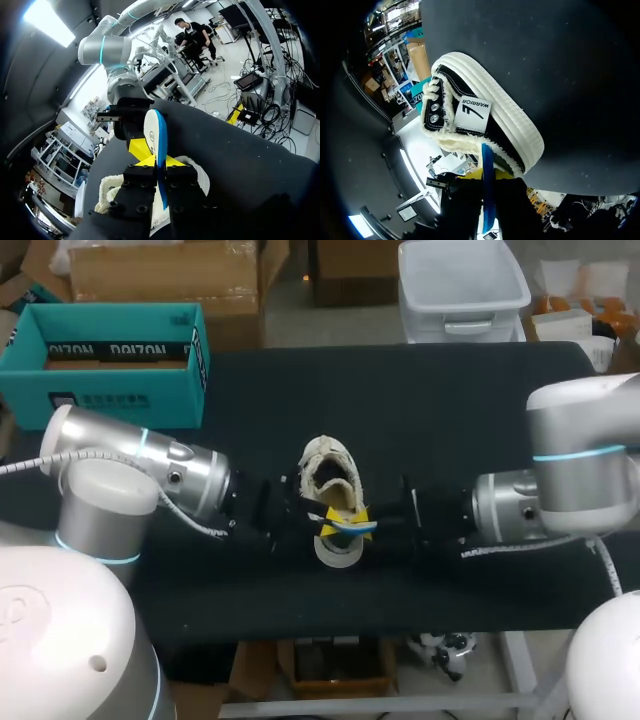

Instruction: Open the shoe tongue, take the insole out of the shoe, put the insole back into the shoe, and pack the shoe into the shoebox

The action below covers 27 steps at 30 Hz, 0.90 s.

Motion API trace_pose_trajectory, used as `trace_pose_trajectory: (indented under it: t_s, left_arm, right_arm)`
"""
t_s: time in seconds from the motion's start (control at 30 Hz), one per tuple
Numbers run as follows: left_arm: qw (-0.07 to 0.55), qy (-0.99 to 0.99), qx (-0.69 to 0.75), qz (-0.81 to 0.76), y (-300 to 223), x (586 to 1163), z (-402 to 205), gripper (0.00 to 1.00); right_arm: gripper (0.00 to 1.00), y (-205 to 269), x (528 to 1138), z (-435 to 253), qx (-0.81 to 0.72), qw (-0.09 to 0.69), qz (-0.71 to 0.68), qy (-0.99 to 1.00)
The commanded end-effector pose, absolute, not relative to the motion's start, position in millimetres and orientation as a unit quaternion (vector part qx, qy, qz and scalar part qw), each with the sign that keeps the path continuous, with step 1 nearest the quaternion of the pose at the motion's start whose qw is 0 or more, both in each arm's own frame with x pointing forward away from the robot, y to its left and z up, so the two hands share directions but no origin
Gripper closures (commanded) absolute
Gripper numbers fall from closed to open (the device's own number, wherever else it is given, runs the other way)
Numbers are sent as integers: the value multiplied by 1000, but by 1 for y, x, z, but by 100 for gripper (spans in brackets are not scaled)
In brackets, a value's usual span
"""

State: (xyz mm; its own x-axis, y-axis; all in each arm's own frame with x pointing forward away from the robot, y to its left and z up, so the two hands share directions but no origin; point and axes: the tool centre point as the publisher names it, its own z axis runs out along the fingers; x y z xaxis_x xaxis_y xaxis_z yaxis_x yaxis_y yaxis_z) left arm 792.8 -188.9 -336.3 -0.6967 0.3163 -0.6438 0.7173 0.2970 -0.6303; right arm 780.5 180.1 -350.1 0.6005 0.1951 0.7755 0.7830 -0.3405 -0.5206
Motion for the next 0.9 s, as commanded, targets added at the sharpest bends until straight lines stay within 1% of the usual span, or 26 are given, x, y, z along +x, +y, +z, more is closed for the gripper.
trace_pose_trajectory:
  t_s: [0.03,0.33,0.53,0.9]
  left_arm:
    - [203,784,330,-485,-193,797,-344,100]
    - [200,787,332,-481,-185,801,-348,100]
    - [217,776,352,-477,-182,795,-337,100]
    - [223,771,378,-461,-177,785,-336,100]
  right_arm:
    - [100,184,786,-358,-764,468,-307,-320]
    - [100,186,800,-366,-762,453,-324,-331]
    - [100,189,802,-359,-756,434,-346,-346]
    - [100,195,806,-357,-758,420,-354,-352]
